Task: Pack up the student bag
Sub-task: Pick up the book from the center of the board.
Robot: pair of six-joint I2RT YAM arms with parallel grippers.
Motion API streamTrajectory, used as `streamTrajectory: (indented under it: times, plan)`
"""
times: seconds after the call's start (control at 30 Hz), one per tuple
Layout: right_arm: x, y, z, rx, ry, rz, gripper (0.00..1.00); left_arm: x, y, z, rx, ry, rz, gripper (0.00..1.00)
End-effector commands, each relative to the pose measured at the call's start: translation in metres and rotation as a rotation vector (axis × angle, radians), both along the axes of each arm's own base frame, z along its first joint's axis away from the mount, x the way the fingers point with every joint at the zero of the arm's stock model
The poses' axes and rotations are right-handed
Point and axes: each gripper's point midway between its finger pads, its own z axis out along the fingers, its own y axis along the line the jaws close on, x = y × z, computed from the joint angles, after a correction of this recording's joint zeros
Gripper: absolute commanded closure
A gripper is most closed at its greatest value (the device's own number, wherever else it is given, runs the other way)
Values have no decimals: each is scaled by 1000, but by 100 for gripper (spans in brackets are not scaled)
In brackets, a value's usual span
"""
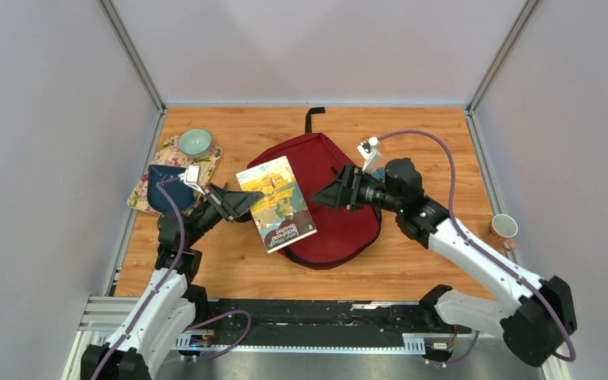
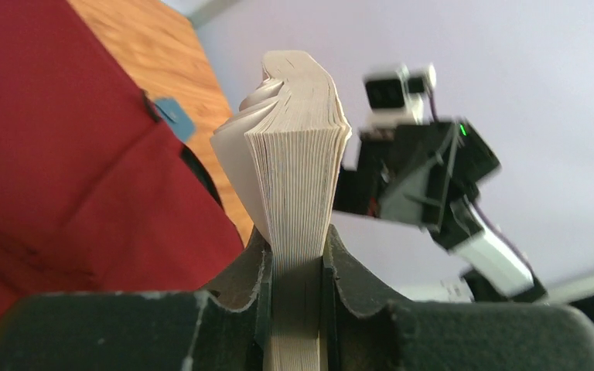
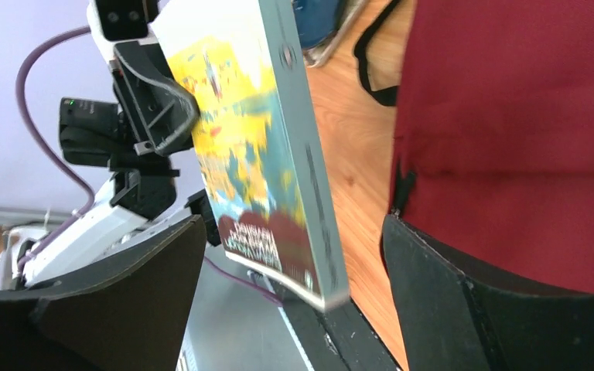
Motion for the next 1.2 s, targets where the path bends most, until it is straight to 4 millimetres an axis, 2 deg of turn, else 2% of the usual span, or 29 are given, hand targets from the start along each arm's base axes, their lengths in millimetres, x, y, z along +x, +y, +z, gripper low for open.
streamTrajectory:
  times: [0.0, 0.1, 0.13, 0.2, 0.23, 0.33, 0.57, 0.63, 0.8, 0.97, 1.17]
  plan:
    - [4, -35, -37, -37, 70, -241, 12, 33, 34, -2, -26, 24, 304, 100]
    - [-6, -42, -26, 86, 73, -276, 12, 40, 50, -5, -109, 54, 399, 100]
    - [-13, -45, -32, 117, 103, -281, 12, 41, 52, -5, -134, 60, 415, 100]
    - [-14, -46, -27, 174, 110, -291, 12, 43, 58, -3, -188, 69, 451, 100]
    - [-17, -45, -32, 189, 146, -296, 12, 43, 59, -1, -211, 74, 456, 100]
    - [-18, -40, -26, 244, 146, -289, 12, 44, 59, 6, -263, 68, 470, 100]
    - [-15, -14, -29, 323, 219, -272, 12, 39, 38, 23, -342, 30, 420, 100]
    - [-16, -5, -38, 320, 251, -272, 12, 33, 28, 23, -356, 30, 379, 100]
    - [-13, 8, -40, 327, 252, -288, 12, 28, 28, 29, -434, -12, 405, 100]
    - [-11, 16, -43, 334, 253, -292, 12, 24, 14, 33, -429, -17, 377, 100]
    - [-10, 27, -44, 375, 265, -275, 11, 21, 12, 37, -470, -27, 370, 100]
